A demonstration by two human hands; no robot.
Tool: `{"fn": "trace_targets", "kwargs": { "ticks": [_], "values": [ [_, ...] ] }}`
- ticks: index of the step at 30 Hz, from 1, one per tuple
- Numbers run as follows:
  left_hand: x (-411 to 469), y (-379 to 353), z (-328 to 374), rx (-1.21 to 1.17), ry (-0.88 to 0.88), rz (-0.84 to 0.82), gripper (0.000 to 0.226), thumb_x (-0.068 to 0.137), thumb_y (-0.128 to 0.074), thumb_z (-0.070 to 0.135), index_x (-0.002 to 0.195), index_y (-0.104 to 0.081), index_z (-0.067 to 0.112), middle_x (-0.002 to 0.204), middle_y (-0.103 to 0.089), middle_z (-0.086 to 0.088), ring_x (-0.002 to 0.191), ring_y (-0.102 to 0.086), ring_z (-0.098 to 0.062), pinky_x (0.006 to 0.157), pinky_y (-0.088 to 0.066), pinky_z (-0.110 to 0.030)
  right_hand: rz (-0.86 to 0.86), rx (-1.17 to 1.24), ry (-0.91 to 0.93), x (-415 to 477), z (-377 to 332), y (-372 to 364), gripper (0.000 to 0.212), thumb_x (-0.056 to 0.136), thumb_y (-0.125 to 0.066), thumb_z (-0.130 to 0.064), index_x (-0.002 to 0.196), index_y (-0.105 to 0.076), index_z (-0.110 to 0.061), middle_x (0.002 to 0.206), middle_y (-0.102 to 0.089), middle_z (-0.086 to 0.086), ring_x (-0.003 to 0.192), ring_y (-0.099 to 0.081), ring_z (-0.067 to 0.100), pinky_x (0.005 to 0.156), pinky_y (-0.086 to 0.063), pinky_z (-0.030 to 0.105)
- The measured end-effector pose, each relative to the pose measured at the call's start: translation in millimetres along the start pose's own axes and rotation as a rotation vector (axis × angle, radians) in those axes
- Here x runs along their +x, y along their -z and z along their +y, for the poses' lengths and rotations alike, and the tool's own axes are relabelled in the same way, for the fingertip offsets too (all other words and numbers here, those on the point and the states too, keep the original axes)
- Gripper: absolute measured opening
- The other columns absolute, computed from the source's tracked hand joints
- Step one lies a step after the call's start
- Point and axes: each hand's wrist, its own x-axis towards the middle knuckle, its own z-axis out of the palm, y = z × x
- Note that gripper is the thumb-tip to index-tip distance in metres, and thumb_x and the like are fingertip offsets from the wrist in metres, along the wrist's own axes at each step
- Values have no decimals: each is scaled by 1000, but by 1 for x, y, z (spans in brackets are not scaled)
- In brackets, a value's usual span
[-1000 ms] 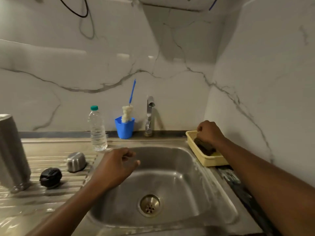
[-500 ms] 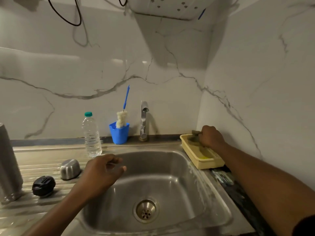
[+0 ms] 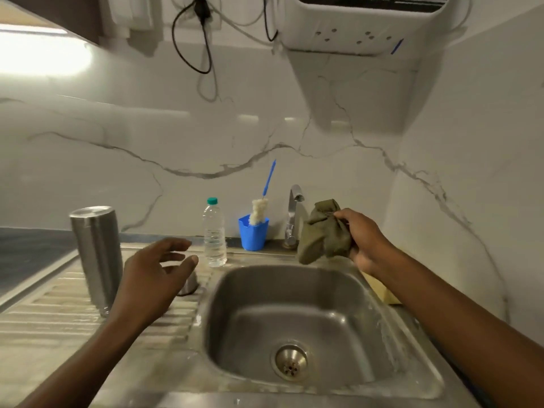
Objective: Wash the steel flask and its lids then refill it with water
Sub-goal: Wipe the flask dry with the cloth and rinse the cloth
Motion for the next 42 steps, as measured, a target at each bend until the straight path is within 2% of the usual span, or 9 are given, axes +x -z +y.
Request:
{"fn": "trace_targets", "kwargs": {
  "ticks": [5,8,11,14,19,23,30,38,42],
  "values": [
    [2,42,-19,53,-97,318,38,85,-84,10,119,-69,20,117,-65,-2,91,-69,-19,71,-54,-13,-148,203,-224,-28,35,-40,28,103,-52,-20,117,-71,-6,99,-80,15,87,-76,29,73,-62,40],
    [8,58,-39,121,-33,466,69,81,-89,20,138,-51,21,133,-46,-9,112,-58,-27,89,-54,-34,-263,232,-289,-39,54,-57,26,103,-55,-22,116,-72,-6,106,-79,16,87,-78,27,69,-65,38],
    [18,65,-58,115,124,430,105,74,-95,33,155,-30,19,153,-28,-11,142,-37,-33,111,-42,-49,-365,215,-285,-48,63,-67,30,90,-69,-14,118,-71,-2,107,-77,19,90,-76,29,72,-66,38],
    [33,69,-74,125,279,381,130,65,-98,45,162,-19,11,162,-24,-18,150,-25,-36,121,-32,-56,-422,190,-257,-50,68,-69,50,75,-69,2,125,-65,7,115,-74,27,95,-75,33,77,-65,41],
    [42,72,-92,12,343,300,89,75,-94,34,147,-45,13,130,-59,-8,125,-60,-32,105,-51,-50,-435,210,-217,-44,73,-66,57,79,-63,11,134,-59,1,124,-71,27,116,-69,42,95,-60,52],
    [40,76,-93,-8,295,250,66,88,-85,21,142,-49,12,116,-63,-4,106,-64,-28,91,-55,-45,-428,238,-203,-41,73,-57,48,90,-56,14,134,-61,-5,126,-71,25,119,-68,42,104,-53,57],
    [40,90,-76,115,95,276,72,89,-81,34,147,-40,23,131,-58,-13,111,-63,-33,90,-58,-57,-405,368,-214,-33,83,-44,48,96,-50,14,137,-60,-8,129,-70,24,119,-69,41,95,-56,59],
    [43,39,13,-18,-133,139,72,92,-77,31,152,-37,24,140,-56,-7,113,-63,-25,88,-57,-46,-281,554,-167,-17,85,-33,41,98,-49,12,128,-64,-12,112,-77,18,95,-78,32,71,-65,50],
    [30,-17,30,-90,-152,50,69,91,-78,37,149,-39,35,127,-56,14,110,-63,-9,82,-55,-28,-217,613,-150,-5,96,-25,43,98,-50,9,132,-62,-13,115,-77,18,98,-77,34,79,-63,57]
  ]
}}
